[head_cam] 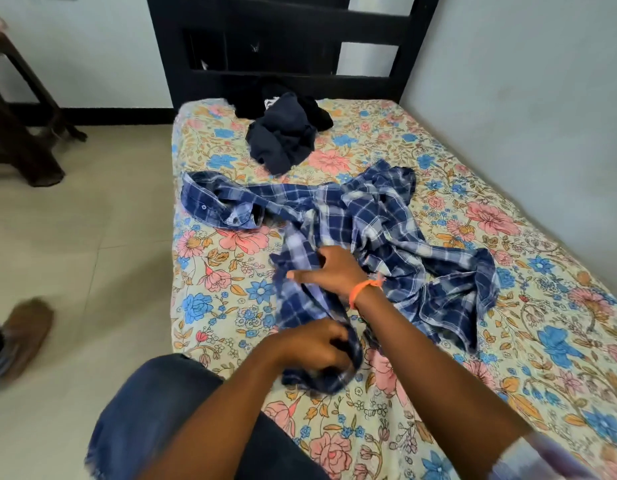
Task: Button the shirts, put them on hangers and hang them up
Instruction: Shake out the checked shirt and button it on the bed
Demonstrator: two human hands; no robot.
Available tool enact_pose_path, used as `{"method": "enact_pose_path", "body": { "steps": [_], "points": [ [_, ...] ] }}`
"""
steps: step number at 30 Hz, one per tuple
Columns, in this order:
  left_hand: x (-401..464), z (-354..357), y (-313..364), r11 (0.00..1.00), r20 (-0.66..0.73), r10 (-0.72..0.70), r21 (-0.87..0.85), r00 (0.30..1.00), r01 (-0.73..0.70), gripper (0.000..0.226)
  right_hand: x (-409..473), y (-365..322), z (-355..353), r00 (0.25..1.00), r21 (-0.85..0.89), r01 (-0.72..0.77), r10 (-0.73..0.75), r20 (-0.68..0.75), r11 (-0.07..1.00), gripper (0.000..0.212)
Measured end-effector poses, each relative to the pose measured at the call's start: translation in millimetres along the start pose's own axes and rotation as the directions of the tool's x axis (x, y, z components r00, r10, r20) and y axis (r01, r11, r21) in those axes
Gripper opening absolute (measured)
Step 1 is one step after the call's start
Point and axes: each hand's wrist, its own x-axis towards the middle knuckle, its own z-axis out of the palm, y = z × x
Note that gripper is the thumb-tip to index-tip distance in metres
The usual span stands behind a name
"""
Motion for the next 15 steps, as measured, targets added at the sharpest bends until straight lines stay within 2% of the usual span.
{"method": "enact_pose_path", "body": {
  "steps": [2, 3, 5, 8, 9, 11, 13, 15],
  "points": [
    [1.0, 5.7, -2.0, 0.998, 0.052, -0.033, 0.059, 0.998, 0.03, 0.013, 9.1, -7.1, 1.2, 1.0, -0.076, 0.026, -0.027, -0.016, 0.997, 0.049],
    [0.2, 4.3, -3.9, 0.995, 0.034, -0.063, 0.076, 0.997, 0.061, 0.009, 12.0, -8.7, 2.7, 0.999, -0.044, 0.018, -0.019, -0.027, 0.999, 0.043],
    [-4.3, -5.9, -10.0, 0.99, -0.058, -0.128, 0.044, 0.99, 0.131, 0.007, 6.3, -10.5, 1.1, 0.998, 0.218, -0.023, 0.036, -0.055, 0.976, 0.034],
    [-13.6, -23.0, -15.9, 0.973, -0.234, -0.186, -0.176, 0.954, 0.147, 0.014, -16.3, 0.2, -10.6, 0.991, 0.537, -0.05, 0.11, -0.08, 0.842, 0.024],
    [-14.8, -26.6, -15.9, 0.958, -0.326, -0.213, -0.257, 0.921, 0.131, 0.019, -25.3, 6.3, -15.8, 0.99, 0.587, -0.06, 0.123, -0.067, 0.808, 0.019],
    [-11.4, -31.0, -16.8, 0.927, -0.526, -0.27, -0.369, 0.806, 0.069, 0.024, -42.2, 17.7, -23.8, 0.995, 0.676, -0.079, 0.103, 0.004, 0.732, 0.006],
    [-3.4, -32.3, -19.3, 0.915, -0.689, -0.304, -0.403, 0.658, 0.0, 0.018, -54.8, 27.3, -28.7, 0.995, 0.751, -0.103, 0.07, 0.076, 0.652, 0.024],
    [3.1, -33.2, -23.0, 0.914, -0.757, -0.318, -0.404, 0.571, -0.027, 0.008, -65.3, 32.8, -33.9, 0.992, 0.781, -0.124, 0.057, 0.113, 0.611, 0.036]
  ]
}}
